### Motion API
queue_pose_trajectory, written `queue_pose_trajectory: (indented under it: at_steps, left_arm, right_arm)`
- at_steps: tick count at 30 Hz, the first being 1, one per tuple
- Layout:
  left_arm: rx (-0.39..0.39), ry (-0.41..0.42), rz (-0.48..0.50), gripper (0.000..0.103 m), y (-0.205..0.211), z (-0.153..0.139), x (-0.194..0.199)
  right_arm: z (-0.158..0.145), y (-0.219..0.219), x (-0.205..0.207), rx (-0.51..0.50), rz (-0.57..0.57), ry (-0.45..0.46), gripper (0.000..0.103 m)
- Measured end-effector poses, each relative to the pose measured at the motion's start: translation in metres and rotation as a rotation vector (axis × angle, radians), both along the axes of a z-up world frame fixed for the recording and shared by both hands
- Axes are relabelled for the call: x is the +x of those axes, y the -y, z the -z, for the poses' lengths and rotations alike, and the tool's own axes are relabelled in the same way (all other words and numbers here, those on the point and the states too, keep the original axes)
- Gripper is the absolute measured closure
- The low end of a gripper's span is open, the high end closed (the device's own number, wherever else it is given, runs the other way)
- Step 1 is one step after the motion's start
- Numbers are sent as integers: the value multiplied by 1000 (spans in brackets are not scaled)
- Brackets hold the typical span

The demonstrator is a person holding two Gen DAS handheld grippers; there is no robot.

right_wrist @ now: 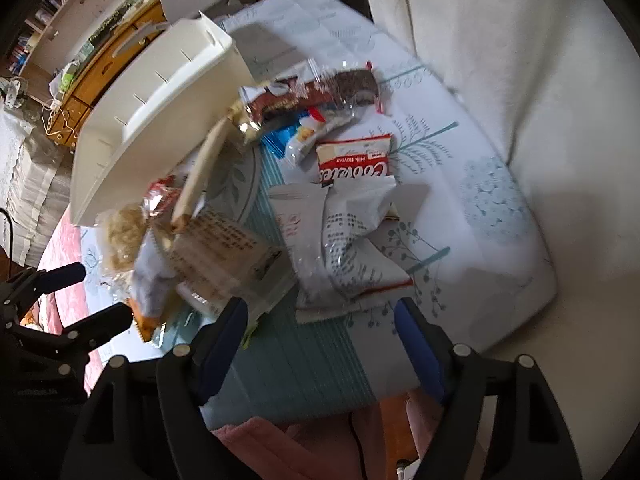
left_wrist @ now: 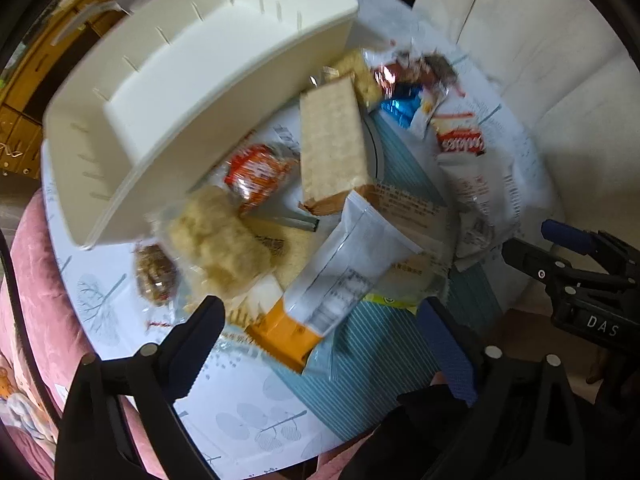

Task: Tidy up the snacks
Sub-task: 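Grasp the orange-wrapped bar with the left tool while the right tool grasps a white packet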

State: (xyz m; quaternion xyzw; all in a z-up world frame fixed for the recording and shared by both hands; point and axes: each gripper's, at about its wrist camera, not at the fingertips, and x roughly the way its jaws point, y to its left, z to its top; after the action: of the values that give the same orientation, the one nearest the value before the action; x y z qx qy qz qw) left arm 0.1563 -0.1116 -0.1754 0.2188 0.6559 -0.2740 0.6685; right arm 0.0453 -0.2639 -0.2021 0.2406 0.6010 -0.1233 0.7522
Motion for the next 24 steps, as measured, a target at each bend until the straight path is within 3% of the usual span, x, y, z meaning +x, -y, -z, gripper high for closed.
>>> queue_pose_trajectory:
  at_steps: [7,10,13,15,24]
  left_arm:
    - [72,-120,14,21,17,44,8]
    - [87,-147,6,34,21,55,12]
    - [103,-159,3,49,24,63,14]
    - [101,-172,-2,63,25,66,15]
    - [78,-187,-52,65,12,73,16]
  right_arm:
    - [35,6,19,2,-42,-85,34]
    - [45,9,24,-11,-62,-103,35]
    - [57,10,30,-9,-80,-127,46]
    - [63,11,33,-1,-87,-131,47]
    - [64,10,37,-10,-110,-112,59]
